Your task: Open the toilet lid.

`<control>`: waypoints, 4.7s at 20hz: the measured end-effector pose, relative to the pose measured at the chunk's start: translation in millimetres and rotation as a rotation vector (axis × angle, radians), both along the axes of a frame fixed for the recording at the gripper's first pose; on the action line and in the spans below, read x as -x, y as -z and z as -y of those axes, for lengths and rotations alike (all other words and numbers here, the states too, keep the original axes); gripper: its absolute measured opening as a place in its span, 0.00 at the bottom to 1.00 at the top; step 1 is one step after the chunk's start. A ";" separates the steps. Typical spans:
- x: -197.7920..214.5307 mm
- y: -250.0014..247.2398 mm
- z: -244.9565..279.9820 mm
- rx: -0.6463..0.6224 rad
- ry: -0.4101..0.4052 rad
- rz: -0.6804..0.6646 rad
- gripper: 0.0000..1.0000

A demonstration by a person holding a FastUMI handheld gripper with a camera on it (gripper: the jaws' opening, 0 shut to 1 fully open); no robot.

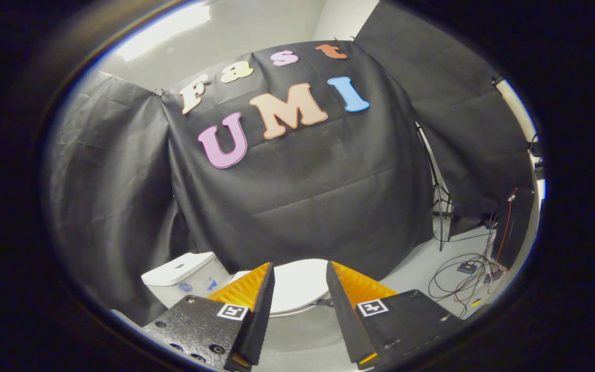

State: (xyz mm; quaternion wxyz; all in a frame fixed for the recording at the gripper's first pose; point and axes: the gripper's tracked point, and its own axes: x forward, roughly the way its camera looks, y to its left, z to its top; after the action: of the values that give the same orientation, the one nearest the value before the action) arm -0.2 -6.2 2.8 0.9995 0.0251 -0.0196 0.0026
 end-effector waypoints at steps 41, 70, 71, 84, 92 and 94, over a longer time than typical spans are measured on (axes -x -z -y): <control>-104.5 120.1 43.1 -0.774 -0.051 -0.017 0.62; -237.3 175.9 61.1 -1.099 0.058 -0.069 0.01; -234.9 175.0 60.2 -1.093 0.060 -0.076 0.00; -208.6 35.0 -30.7 -0.768 -0.030 0.075 0.01; -195.8 -35.2 -134.2 -0.544 -0.078 0.116 0.06; -193.8 -43.5 -154.3 -0.516 -0.096 0.125 0.06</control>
State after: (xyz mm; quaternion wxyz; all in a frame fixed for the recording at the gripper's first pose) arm 193.6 148.1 46.3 0.9556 0.2796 -0.0802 0.0465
